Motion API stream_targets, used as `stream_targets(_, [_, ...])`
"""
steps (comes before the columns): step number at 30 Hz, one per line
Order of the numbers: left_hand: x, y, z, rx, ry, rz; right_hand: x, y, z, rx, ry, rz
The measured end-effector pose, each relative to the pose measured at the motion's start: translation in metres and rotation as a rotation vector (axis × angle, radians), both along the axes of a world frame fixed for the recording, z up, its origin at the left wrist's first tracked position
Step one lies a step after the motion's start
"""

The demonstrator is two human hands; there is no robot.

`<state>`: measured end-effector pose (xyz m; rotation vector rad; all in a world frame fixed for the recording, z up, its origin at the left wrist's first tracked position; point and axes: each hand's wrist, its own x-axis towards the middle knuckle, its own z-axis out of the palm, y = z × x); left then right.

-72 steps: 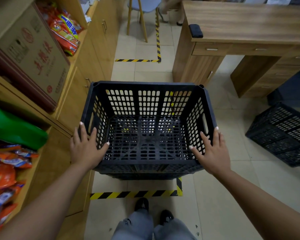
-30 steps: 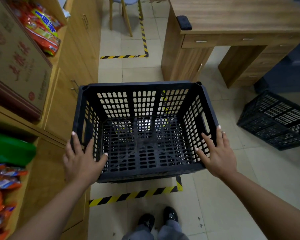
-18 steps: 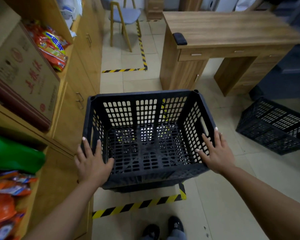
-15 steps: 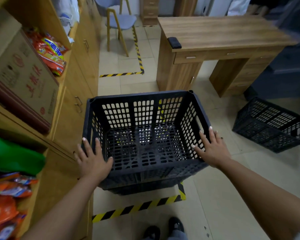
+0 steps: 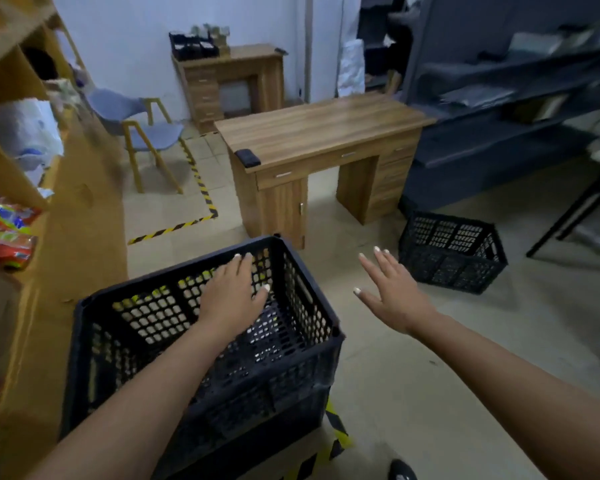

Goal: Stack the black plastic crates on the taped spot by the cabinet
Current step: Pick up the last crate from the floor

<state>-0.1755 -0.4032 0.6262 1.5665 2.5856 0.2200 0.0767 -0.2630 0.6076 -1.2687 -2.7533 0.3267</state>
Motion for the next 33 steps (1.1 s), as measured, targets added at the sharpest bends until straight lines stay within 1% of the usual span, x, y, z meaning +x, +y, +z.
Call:
stream_targets(3, [0.045,0.066,0.016,0.05,0.043,-0.133,0.042,0.036,0.014,0.038,0.029,-0.031])
stream_targets(6, [0.095,0.135,0.024,0.078,0.038,-0.22,0.09,0.081,0.023,0.064,0.031,-0.071])
stream_targets(9, [0.148,0.204,0.027,0.092,0.024,-0.282,0.141,0.132,0.027,0.088,0.001,-0.113])
stream_targets(13, [0.208,0.283,0.021,0.113,0.0,-0.336,0.203,0.19,0.029,0.137,-0.077,-0.106])
stream_targets(18, [0.265,0.366,0.01,0.083,-0.033,-0.414,0.258,0.255,0.021,0.1,-0.083,-0.127])
stream_targets(22, [0.288,0.432,-0.004,0.063,-0.018,-0.475,0.285,0.316,0.005,0.046,-0.078,-0.164])
stream_targets(26, [0.297,0.511,-0.022,0.031,-0.014,-0.53,0.3,0.389,-0.011,0.042,-0.085,-0.208])
stream_targets(33, [0.297,0.662,-0.046,-0.001,-0.074,-0.594,0.316,0.524,-0.033,-0.017,-0.133,-0.299])
